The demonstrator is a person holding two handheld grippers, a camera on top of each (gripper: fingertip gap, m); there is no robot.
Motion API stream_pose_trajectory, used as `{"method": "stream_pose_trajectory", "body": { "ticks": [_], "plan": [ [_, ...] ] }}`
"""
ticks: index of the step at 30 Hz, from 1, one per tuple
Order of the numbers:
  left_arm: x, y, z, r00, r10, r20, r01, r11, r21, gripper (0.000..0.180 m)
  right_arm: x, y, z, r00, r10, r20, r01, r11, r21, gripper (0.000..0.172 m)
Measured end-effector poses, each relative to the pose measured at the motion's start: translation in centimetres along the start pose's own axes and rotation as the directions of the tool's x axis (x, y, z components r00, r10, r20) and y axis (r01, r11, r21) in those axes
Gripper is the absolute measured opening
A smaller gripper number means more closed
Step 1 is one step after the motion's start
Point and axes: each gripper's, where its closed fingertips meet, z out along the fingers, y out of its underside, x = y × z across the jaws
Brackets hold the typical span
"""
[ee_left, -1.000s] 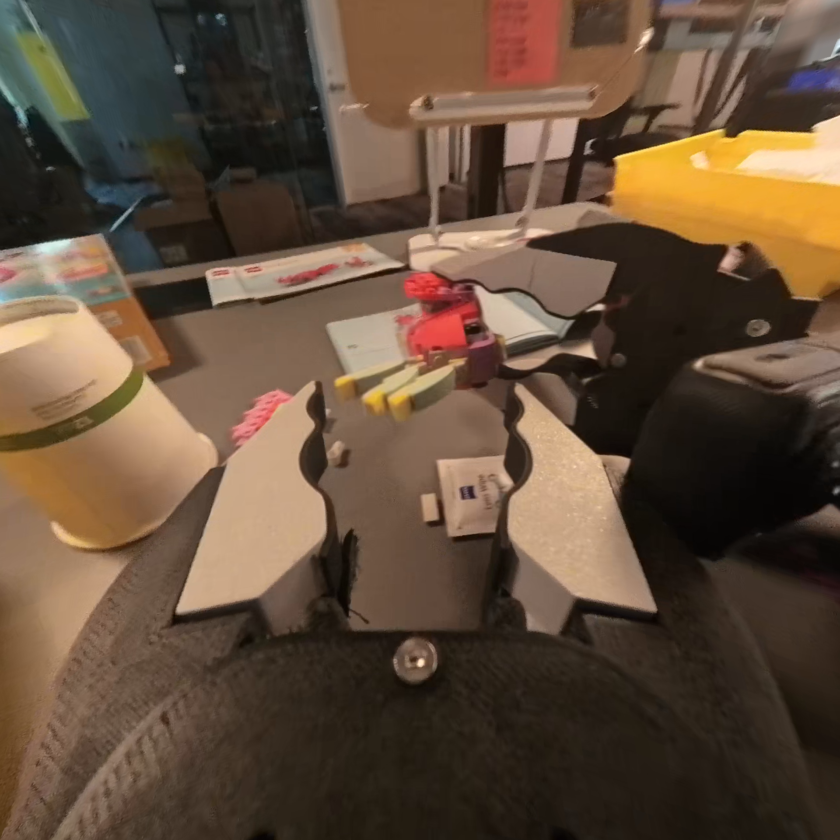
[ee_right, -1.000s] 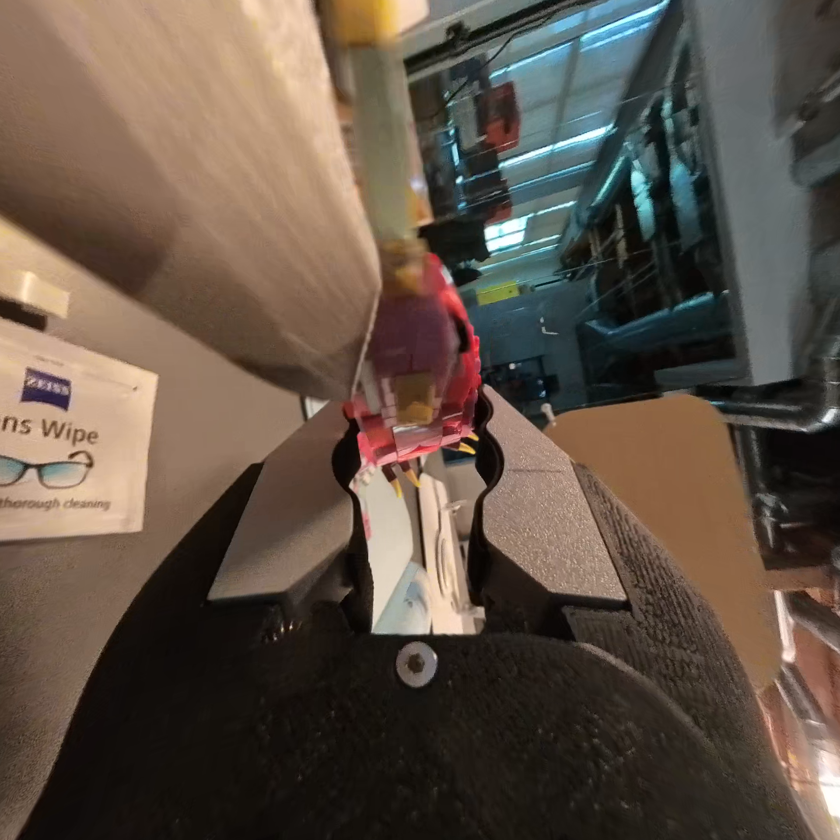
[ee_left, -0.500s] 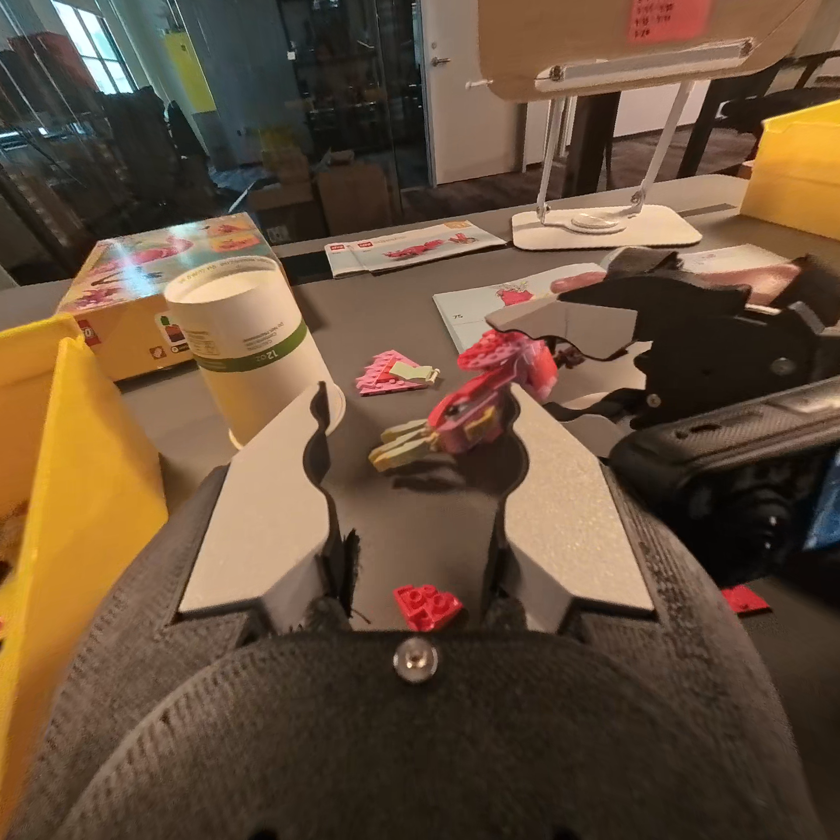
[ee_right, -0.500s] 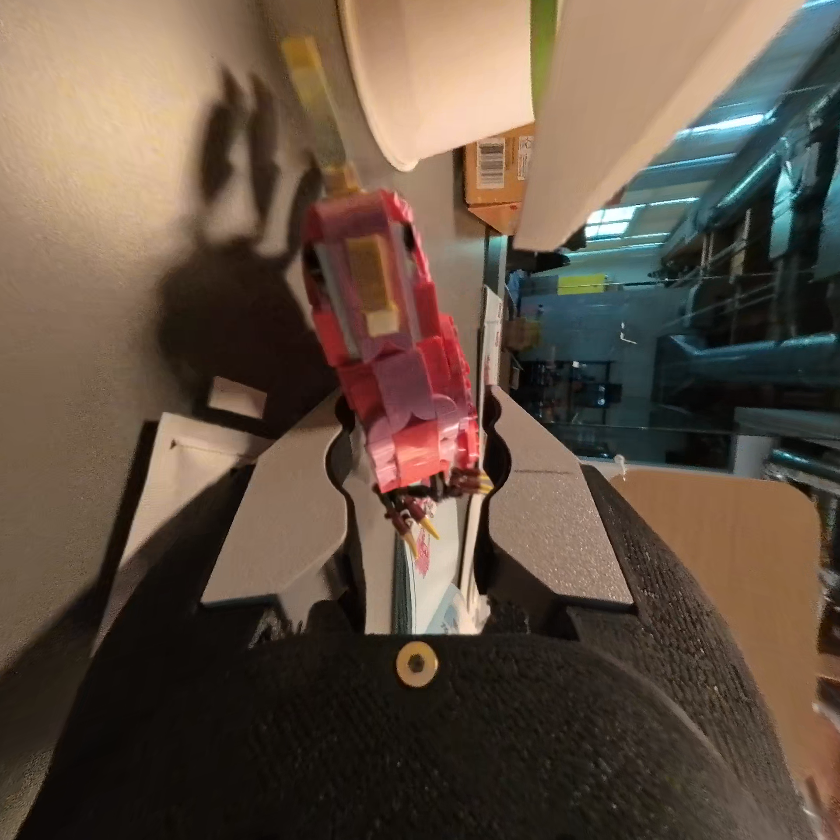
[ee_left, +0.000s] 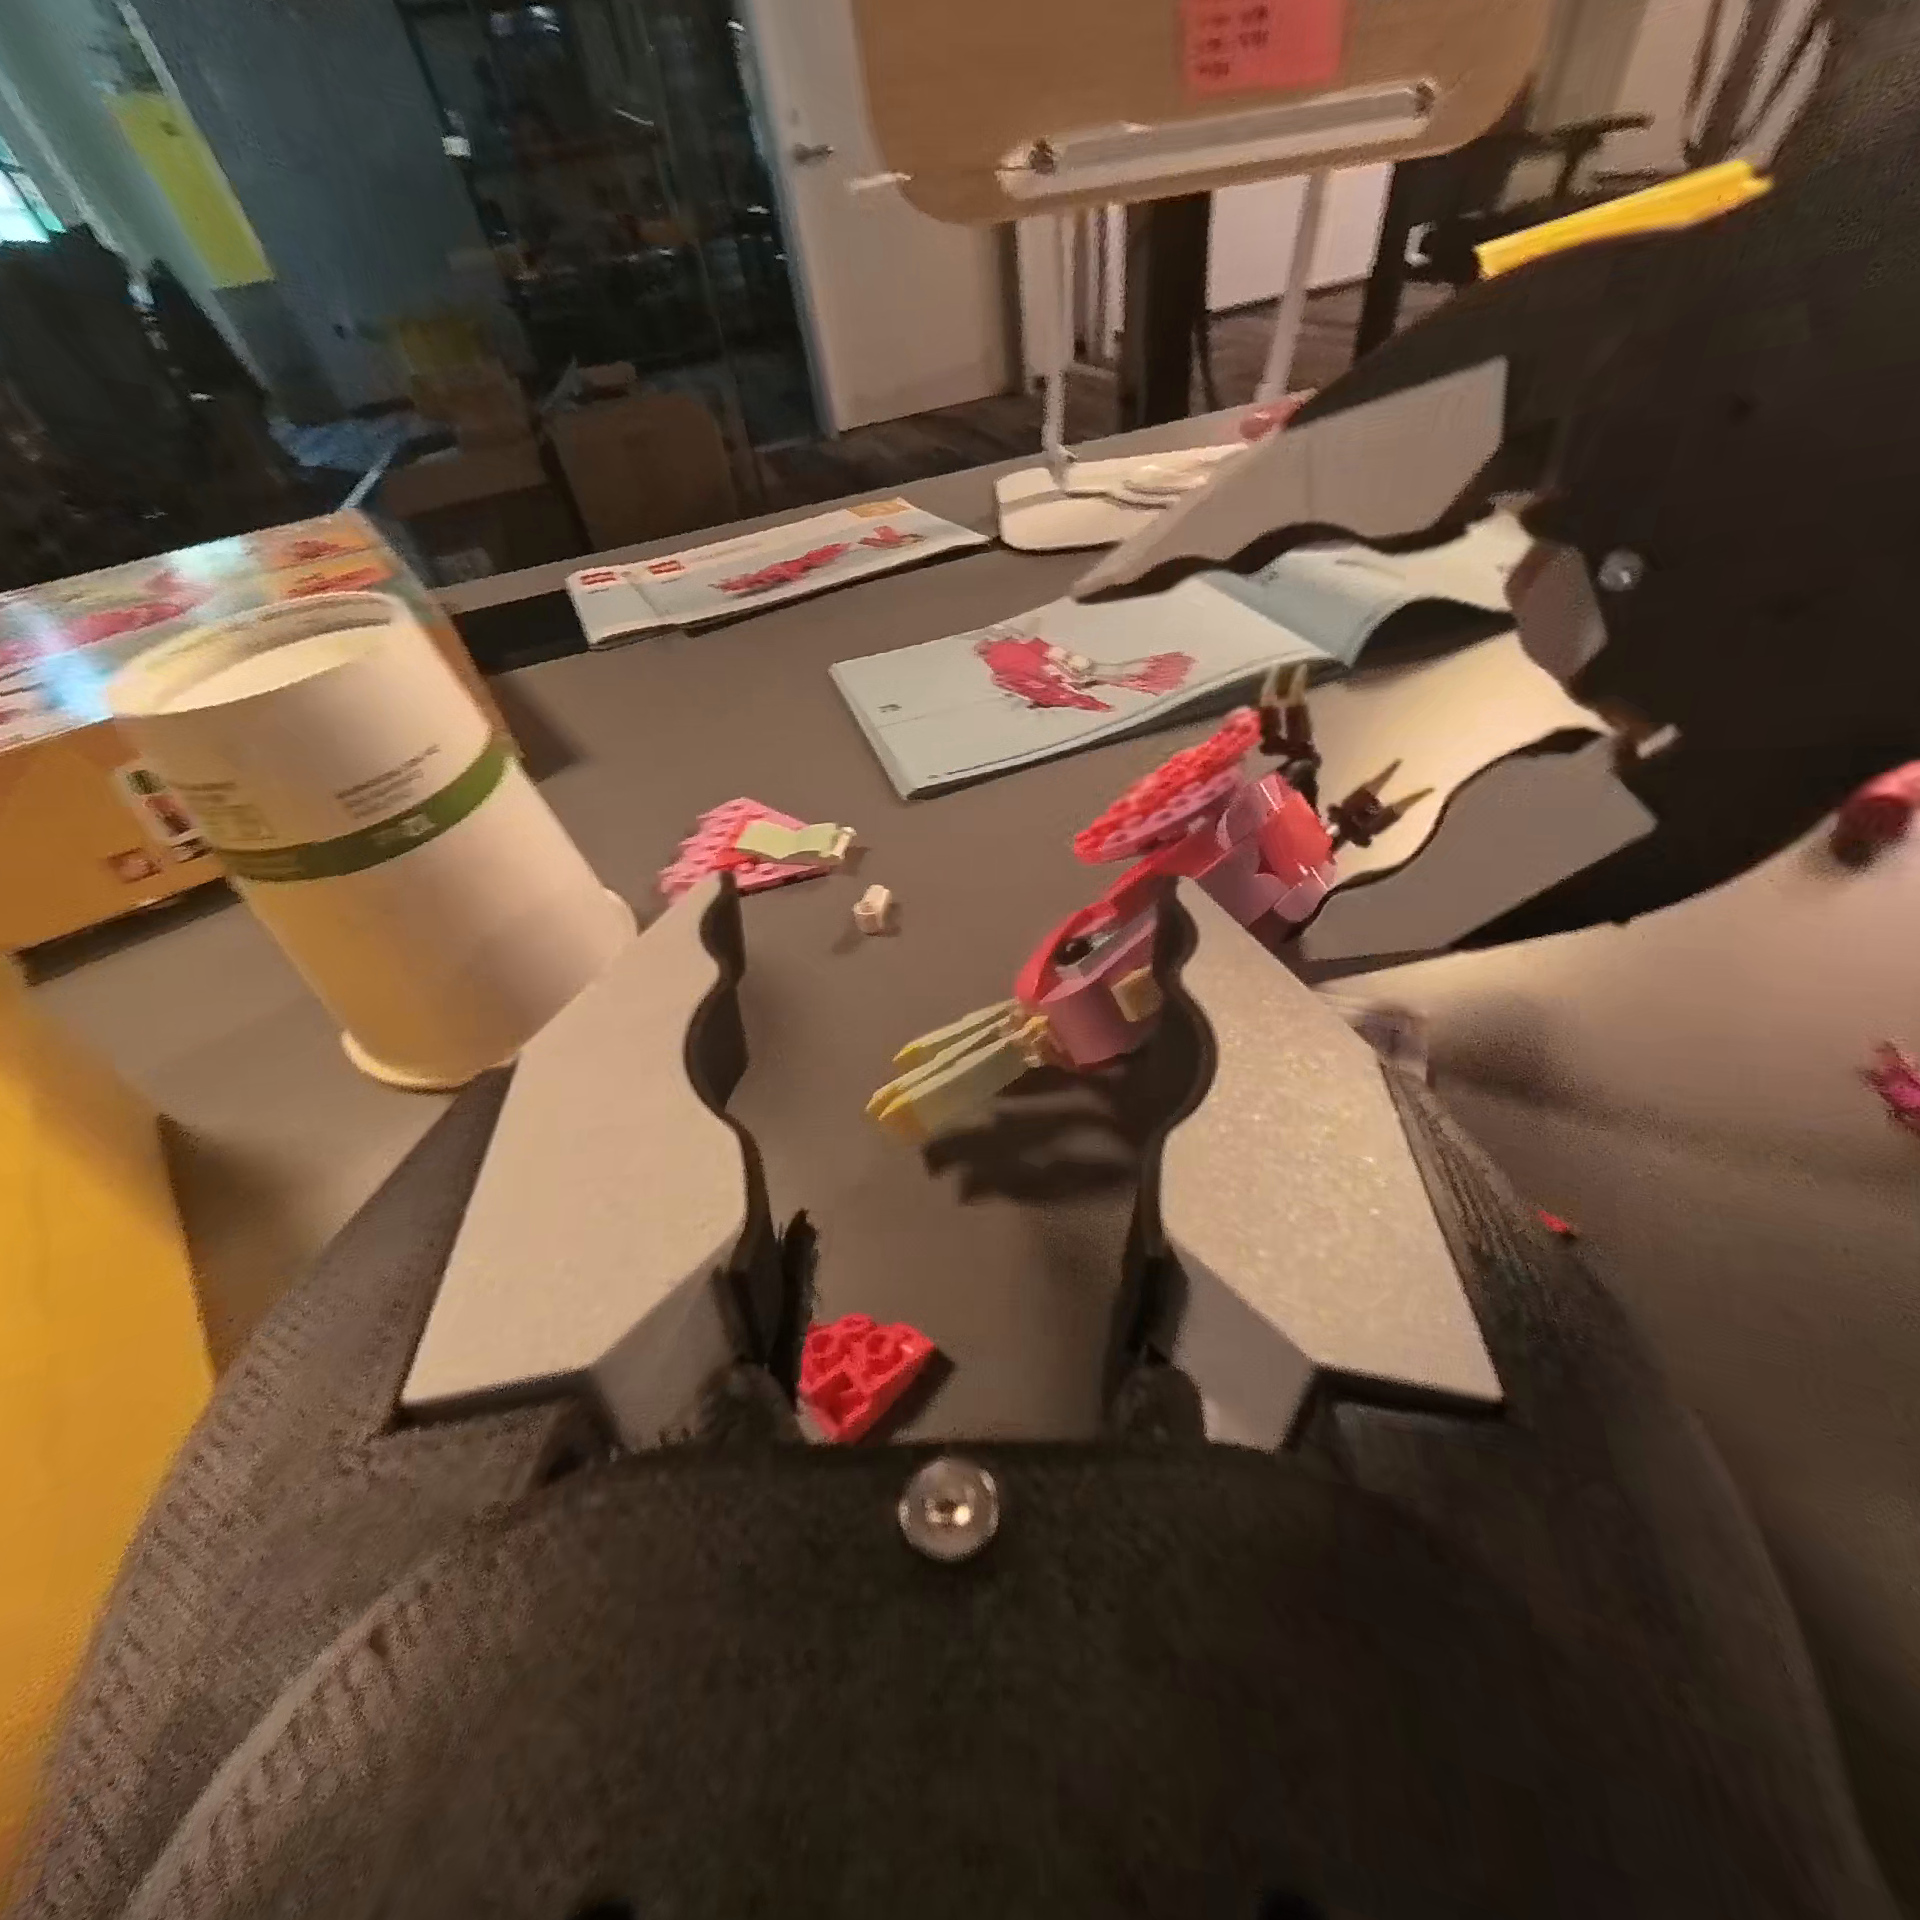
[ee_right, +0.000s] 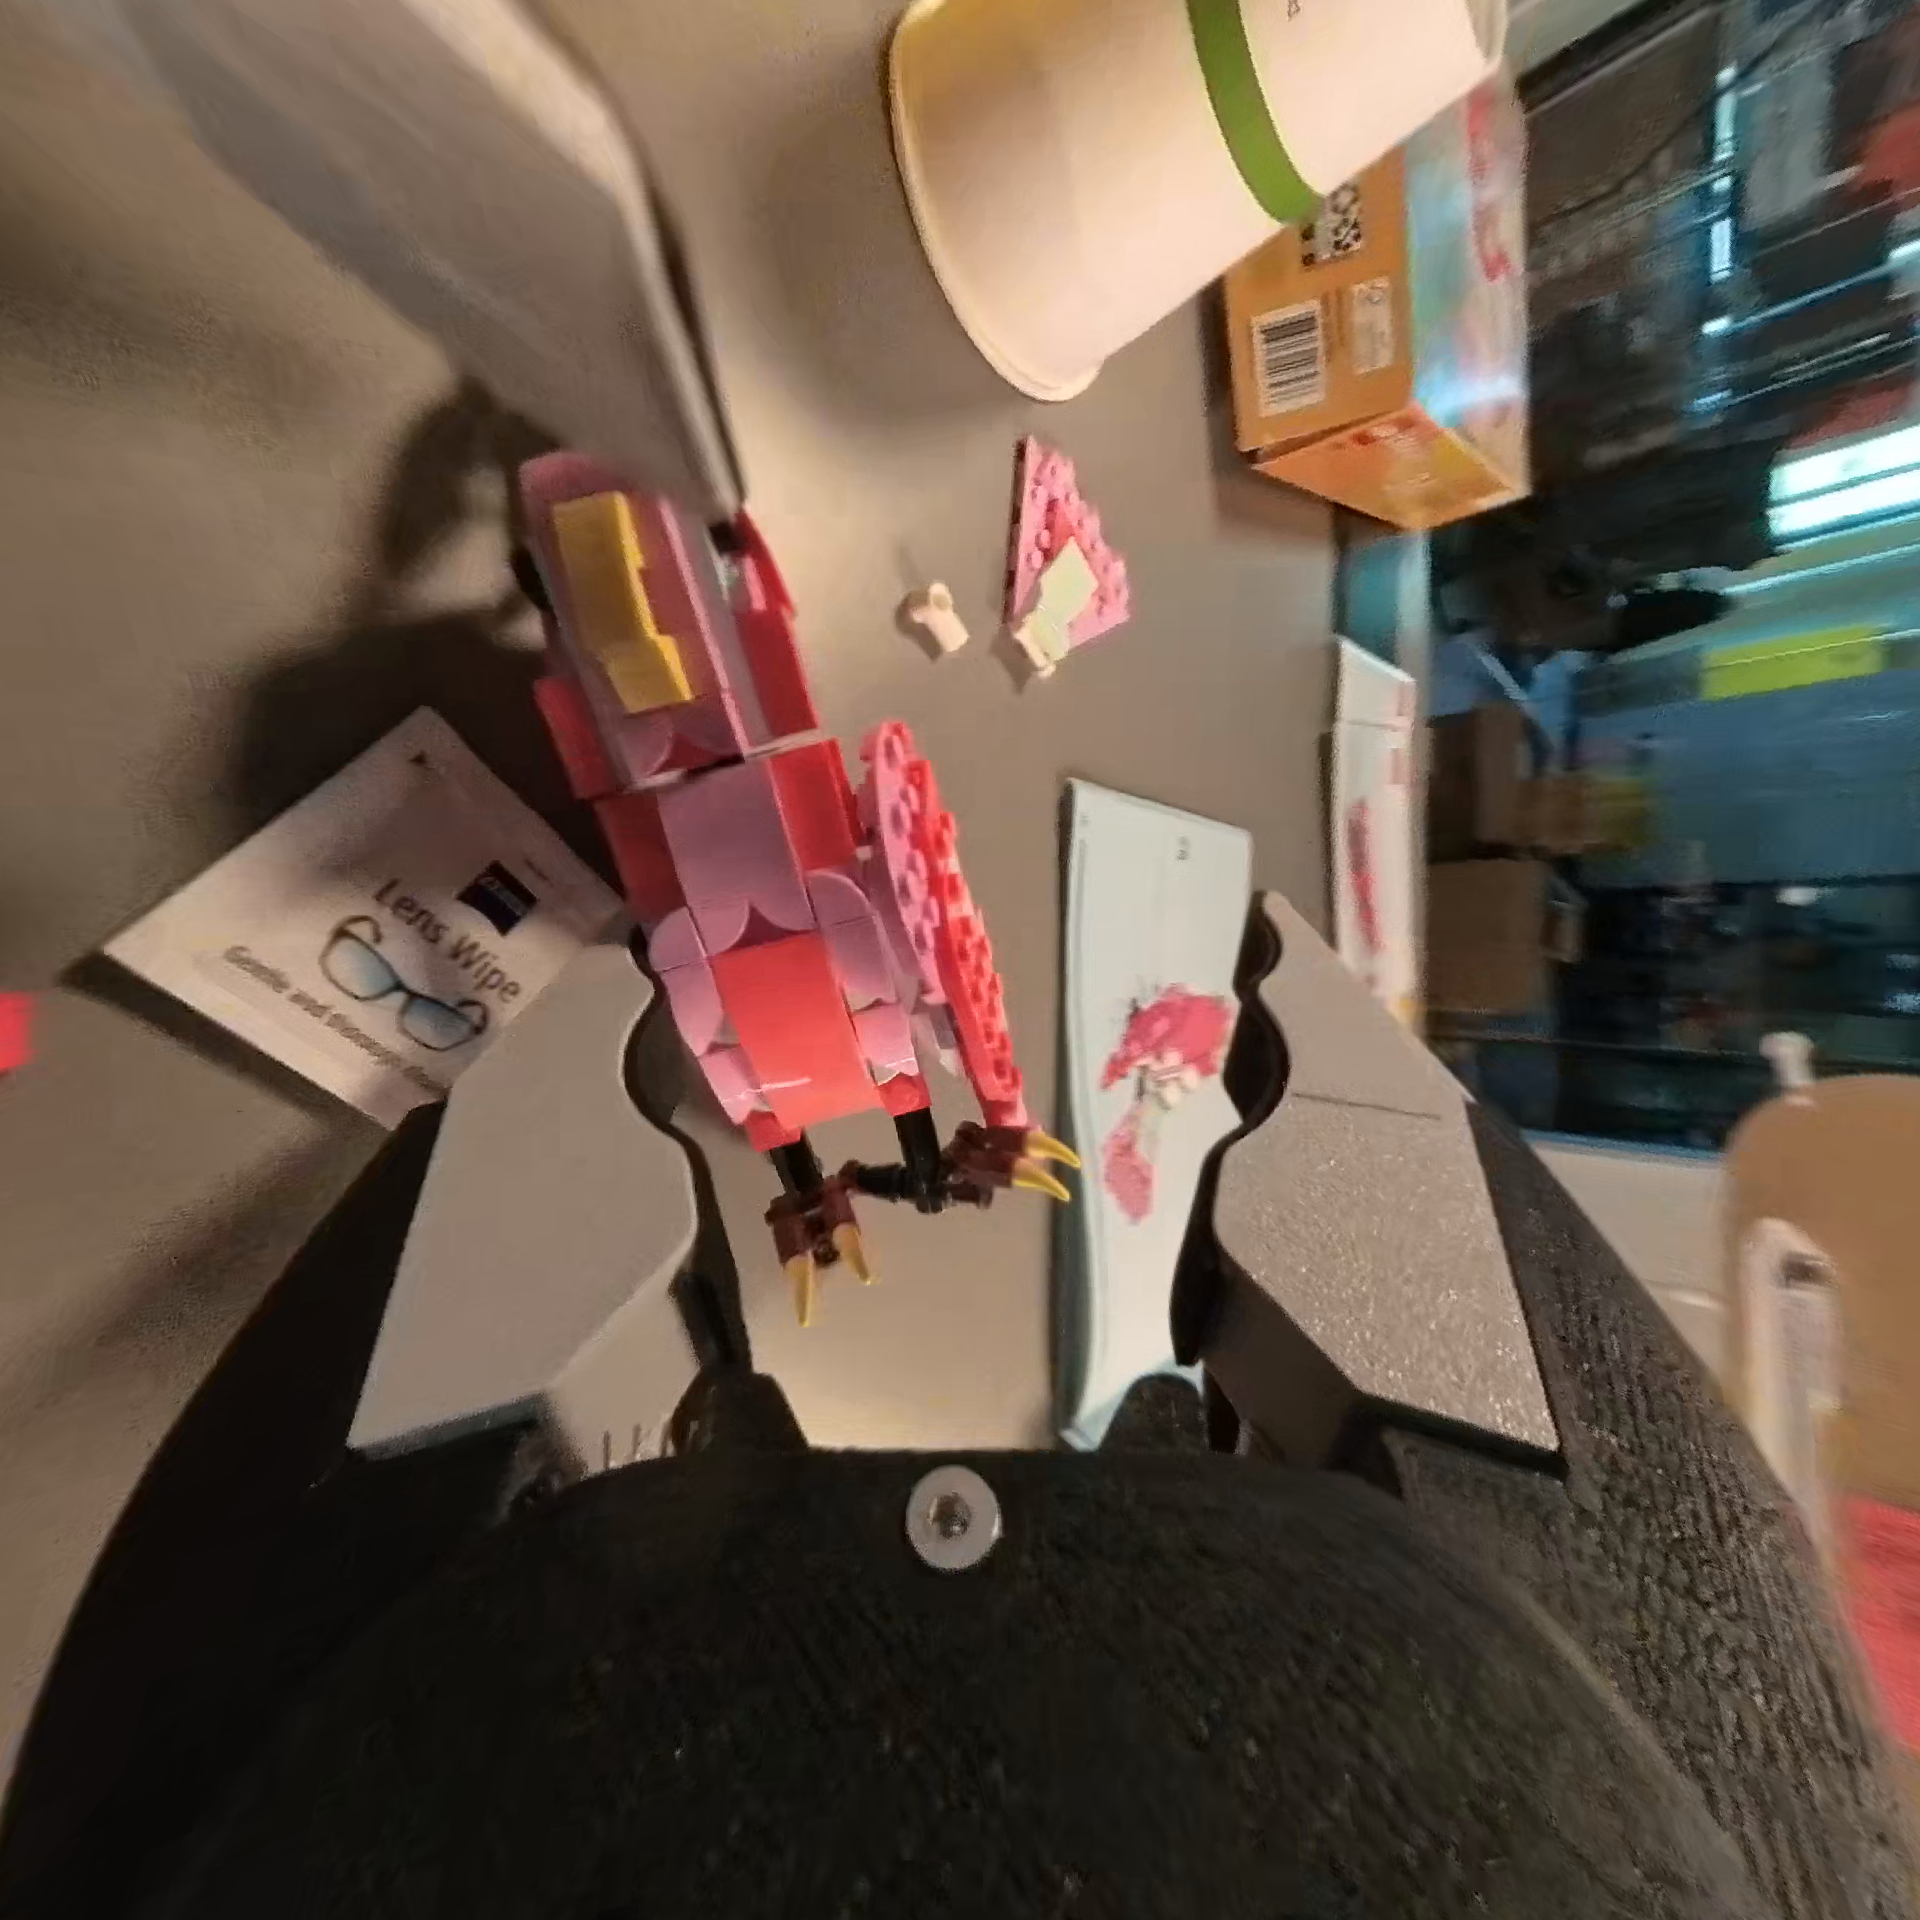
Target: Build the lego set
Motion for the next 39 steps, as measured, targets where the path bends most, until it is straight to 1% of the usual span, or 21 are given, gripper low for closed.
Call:
{"method": "stream_pose_trajectory", "body": {
  "ticks": [2, 5, 6, 7, 10, 12, 15, 17, 19, 20, 21, 22, 23, 24, 25, 27, 28, 30, 33, 36, 39],
  "plan": [
    [1.4, 0.6, 0.6, 0.996, 0.038, -0.084, -0.042, 0.998, -0.056, 0.080, -0.1, 0.3, -0.2, 0.998, 0.046, 0.032, -0.046, 0.999, 0.027, 0.110],
    [2.6, 1.5, 1.3, 0.982, 0.078, -0.171, -0.102, 0.986, -0.132, 0.082, 0.0, 0.7, -0.2, 0.998, 0.057, 0.031, -0.059, 0.996, 0.060, 0.110],
    [2.7, 1.8, 1.7, 0.980, 0.092, -0.176, -0.120, 0.980, -0.158, 0.083, 0.0, 0.7, -0.2, 0.998, 0.057, 0.033, -0.059, 0.995, 0.074, 0.110],
    [2.6, 2.1, 2.1, 0.978, 0.117, -0.174, -0.148, 0.973, -0.178, 0.087, -0.1, 0.7, -0.3, 0.998, 0.058, 0.036, -0.061, 0.994, 0.086, 0.110],
    [1.9, 2.8, 3.0, 0.970, 0.214, -0.117, -0.237, 0.942, -0.238, 0.080, -0.3, 0.1, -1.3, 0.996, 0.068, 0.057, -0.077, 0.984, 0.163, 0.110],
    [1.9, 3.3, 3.5, 0.956, 0.273, -0.107, -0.293, 0.917, -0.271, 0.079, -0.1, -0.3, -2.4, 0.995, 0.083, 0.057, -0.094, 0.971, 0.222, 0.109],
    [1.6, 3.4, 4.1, 0.960, 0.268, -0.079, -0.280, 0.917, -0.285, 0.079, 0.9, -0.2, -5.1, 0.994, 0.106, 0.025, -0.109, 0.933, 0.342, 0.107],
    [1.1, 2.8, 3.9, 0.968, 0.245, -0.050, -0.249, 0.929, -0.273, 0.083, 3.3, 0.4, -8.0, 0.976, 0.216, -0.039, -0.173, 0.867, 0.468, 0.104],
    [0.5, 1.0, 3.0, 0.976, 0.217, 0.005, -0.213, 0.963, -0.168, 0.080, 7.0, 2.7, -11.9, 0.908, 0.392, -0.151, -0.229, 0.764, 0.603, 0.098],
    [0.0, -0.5, 2.4, 0.979, 0.196, 0.045, -0.193, 0.978, -0.075, 0.077, 9.1, 4.6, -14.2, 0.843, 0.491, -0.218, -0.238, 0.705, 0.668, 0.092],
    [-0.4, -1.9, 1.6, 0.981, 0.175, 0.085, -0.178, 0.984, 0.026, 0.074, 11.0, 7.0, -16.5, 0.754, 0.594, -0.281, -0.240, 0.646, 0.724, 0.085],
    [-0.8, -3.1, 0.8, 0.981, 0.154, 0.116, -0.168, 0.979, 0.118, 0.071, 12.7, 9.9, -18.6, 0.639, 0.691, -0.338, -0.244, 0.599, 0.763, 0.075],
    [-1.0, -3.8, 0.3, 0.984, 0.128, 0.126, -0.151, 0.970, 0.188, 0.066, 13.7, 13.1, -20.2, 0.515, 0.764, -0.390, -0.258, 0.572, 0.779, 0.065],
    [-1.1, -4.0, 0.1, 0.989, 0.102, 0.110, -0.125, 0.966, 0.228, 0.065, 14.1, 16.2, -21.1, 0.401, 0.805, -0.436, -0.283, 0.562, 0.777, 0.055],
    [-1.1, -3.9, 0.2, 0.992, 0.084, 0.092, -0.104, 0.965, 0.242, 0.067, 14.1, 18.9, -21.5, 0.311, 0.821, -0.479, -0.311, 0.564, 0.765, 0.046],
    [-1.4, -3.6, 0.4, 0.992, 0.086, 0.095, -0.109, 0.958, 0.266, 0.067, 13.4, 22.9, -21.5, 0.180, 0.818, -0.546, -0.373, 0.571, 0.732, 0.030],
    [-1.3, -3.6, 0.3, 0.991, 0.098, 0.095, -0.121, 0.954, 0.273, 0.065, 13.2, 24.2, -21.3, 0.138, 0.812, -0.568, -0.401, 0.570, 0.717, 0.024],
    [-1.3, -3.7, 0.2, 0.988, 0.115, 0.108, -0.141, 0.948, 0.285, 0.064, 12.7, 25.4, -20.8, 0.100, 0.784, -0.613, -0.431, 0.589, 0.683, 0.020],
    [-1.5, -3.7, 0.0, 0.983, 0.124, 0.136, -0.159, 0.944, 0.290, 0.057, 12.1, 26.2, -19.9, 0.090, 0.755, -0.649, -0.465, 0.608, 0.643, 0.017],
    [-1.4, -3.5, 0.0, 0.982, 0.132, 0.134, -0.166, 0.944, 0.285, 0.054, 12.0, 26.2, -20.4, 0.074, 0.739, -0.670, -0.454, 0.623, 0.638, 0.014],
    [-1.0, -3.5, 0.0, 0.978, 0.163, 0.128, -0.194, 0.938, 0.288, 0.044, 11.8, 25.8, -20.8, 0.069, 0.742, -0.667, -0.438, 0.623, 0.648, 0.008]
  ]
}}
